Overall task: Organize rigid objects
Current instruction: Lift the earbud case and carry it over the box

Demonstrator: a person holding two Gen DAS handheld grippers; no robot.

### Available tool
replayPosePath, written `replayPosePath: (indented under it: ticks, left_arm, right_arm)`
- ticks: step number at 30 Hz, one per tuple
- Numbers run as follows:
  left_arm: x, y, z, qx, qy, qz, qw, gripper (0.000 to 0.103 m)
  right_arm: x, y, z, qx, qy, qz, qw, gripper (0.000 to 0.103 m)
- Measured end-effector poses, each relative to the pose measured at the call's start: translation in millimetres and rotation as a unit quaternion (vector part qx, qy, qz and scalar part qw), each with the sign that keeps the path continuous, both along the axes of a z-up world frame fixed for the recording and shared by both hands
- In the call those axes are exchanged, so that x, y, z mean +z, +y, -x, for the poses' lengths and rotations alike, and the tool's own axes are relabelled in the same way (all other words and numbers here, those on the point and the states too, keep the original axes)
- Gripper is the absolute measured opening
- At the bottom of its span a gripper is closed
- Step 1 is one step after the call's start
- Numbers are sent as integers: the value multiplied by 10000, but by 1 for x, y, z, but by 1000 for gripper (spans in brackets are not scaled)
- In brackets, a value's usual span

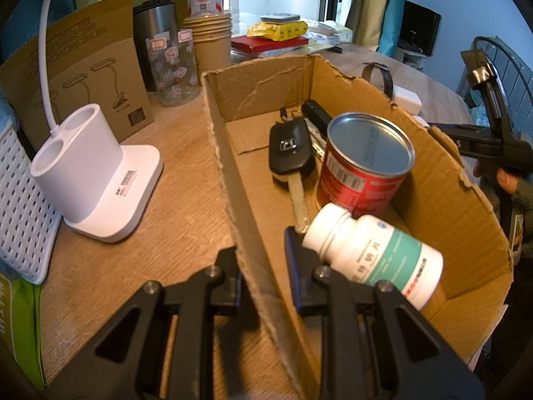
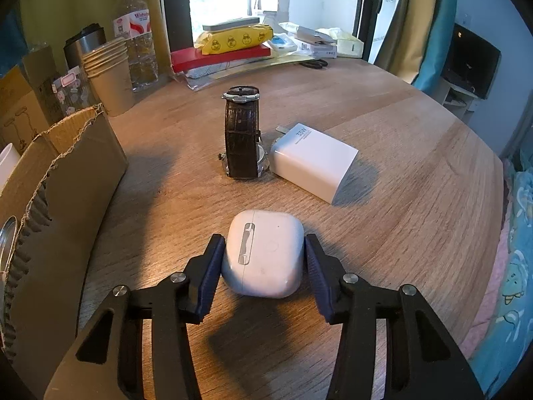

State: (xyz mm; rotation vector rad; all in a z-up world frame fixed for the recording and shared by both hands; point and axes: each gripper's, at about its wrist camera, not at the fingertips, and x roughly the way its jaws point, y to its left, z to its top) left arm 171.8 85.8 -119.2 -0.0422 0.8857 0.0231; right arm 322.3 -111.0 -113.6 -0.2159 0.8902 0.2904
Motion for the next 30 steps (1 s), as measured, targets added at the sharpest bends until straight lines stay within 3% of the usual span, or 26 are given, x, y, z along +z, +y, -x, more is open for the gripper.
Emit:
replayPosePath:
  ticks: [9, 14, 21, 30]
  left_arm:
    - [0, 1, 0, 0, -1, 1, 10000, 22]
    - [0, 0, 0, 1, -1, -1, 10000, 22]
    - [0, 1, 0, -2, 0, 1, 10000, 22]
    - [0, 1, 0, -1, 0, 1, 10000, 22]
  right_arm:
    - [10, -2, 9, 50, -238, -275, 9993, 50]
    - [23, -3, 24, 266, -592, -612, 9960, 50]
    - [28, 7, 37, 551, -544, -828, 9936, 50]
    - [60, 29, 69, 1074, -823, -1222, 9832, 50]
